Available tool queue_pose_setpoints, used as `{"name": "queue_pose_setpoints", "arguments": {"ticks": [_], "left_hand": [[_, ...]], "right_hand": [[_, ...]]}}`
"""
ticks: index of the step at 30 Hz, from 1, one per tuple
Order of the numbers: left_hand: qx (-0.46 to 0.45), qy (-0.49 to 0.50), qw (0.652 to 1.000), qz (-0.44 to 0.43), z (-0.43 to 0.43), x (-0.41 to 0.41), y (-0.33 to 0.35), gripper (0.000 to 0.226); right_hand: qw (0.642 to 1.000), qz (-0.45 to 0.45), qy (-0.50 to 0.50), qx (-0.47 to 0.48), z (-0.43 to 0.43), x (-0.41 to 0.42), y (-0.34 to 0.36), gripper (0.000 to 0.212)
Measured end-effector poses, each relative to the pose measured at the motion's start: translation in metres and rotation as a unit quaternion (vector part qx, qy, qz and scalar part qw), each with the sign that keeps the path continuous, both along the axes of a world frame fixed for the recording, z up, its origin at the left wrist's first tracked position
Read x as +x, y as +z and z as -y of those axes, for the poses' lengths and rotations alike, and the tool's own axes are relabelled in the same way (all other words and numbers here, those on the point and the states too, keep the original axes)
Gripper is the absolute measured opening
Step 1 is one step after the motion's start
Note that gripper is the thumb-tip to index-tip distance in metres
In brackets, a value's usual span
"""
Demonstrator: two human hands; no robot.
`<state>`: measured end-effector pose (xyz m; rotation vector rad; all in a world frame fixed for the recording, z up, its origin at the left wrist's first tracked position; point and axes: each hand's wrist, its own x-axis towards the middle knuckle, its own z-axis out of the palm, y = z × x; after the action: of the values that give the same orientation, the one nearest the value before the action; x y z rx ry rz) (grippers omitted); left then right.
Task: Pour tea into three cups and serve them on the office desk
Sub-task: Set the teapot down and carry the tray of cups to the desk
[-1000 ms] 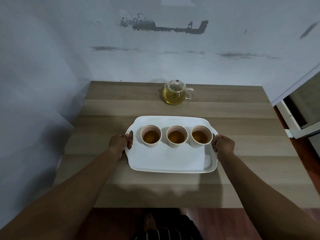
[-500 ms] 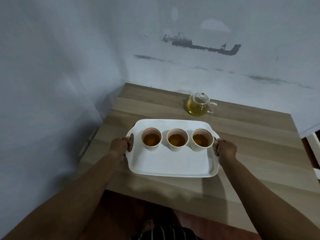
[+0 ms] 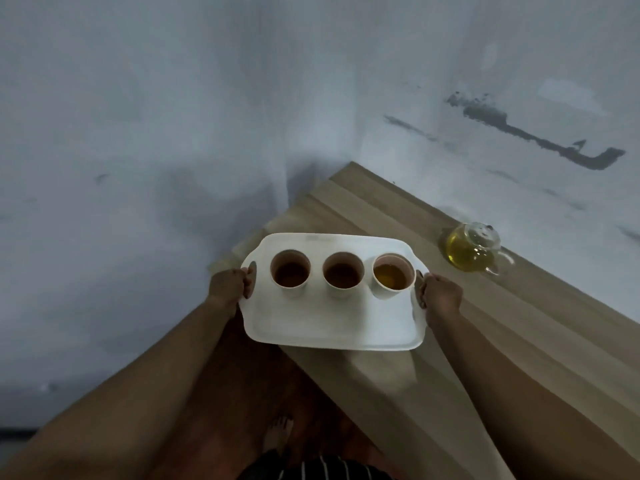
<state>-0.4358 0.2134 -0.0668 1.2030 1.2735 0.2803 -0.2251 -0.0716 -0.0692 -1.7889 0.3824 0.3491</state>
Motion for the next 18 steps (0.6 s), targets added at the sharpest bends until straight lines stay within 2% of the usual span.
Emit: {"name": "queue_pose_setpoints", "arguments": {"ticks": [2,8,12,16,18], "left_hand": [[0.003,0.039,0.999,0.000,0.000,-0.022,0.001,0.029],[0.008,0.173,0.984,0.039,0.004,-0.102,0.001,0.016],[0.026,0.235,0.971,0.039,0.006,-0.159,0.003,0.018],[0.035,0.280,0.959,0.014,0.010,-0.222,0.006,0.031],[0.038,0.316,0.948,0.024,0.015,-0.254,0.008,0.023]], "right_hand": [[0.999,0.006,0.035,-0.019,-0.015,-0.005,0.005,0.033],[0.987,-0.002,0.159,-0.002,-0.064,-0.034,0.006,0.026],[0.975,-0.002,0.224,0.005,-0.100,-0.059,0.002,0.025],[0.959,0.011,0.283,0.017,-0.135,-0.097,0.005,0.026],[0.950,0.013,0.312,0.029,-0.151,-0.120,0.009,0.026]]}}
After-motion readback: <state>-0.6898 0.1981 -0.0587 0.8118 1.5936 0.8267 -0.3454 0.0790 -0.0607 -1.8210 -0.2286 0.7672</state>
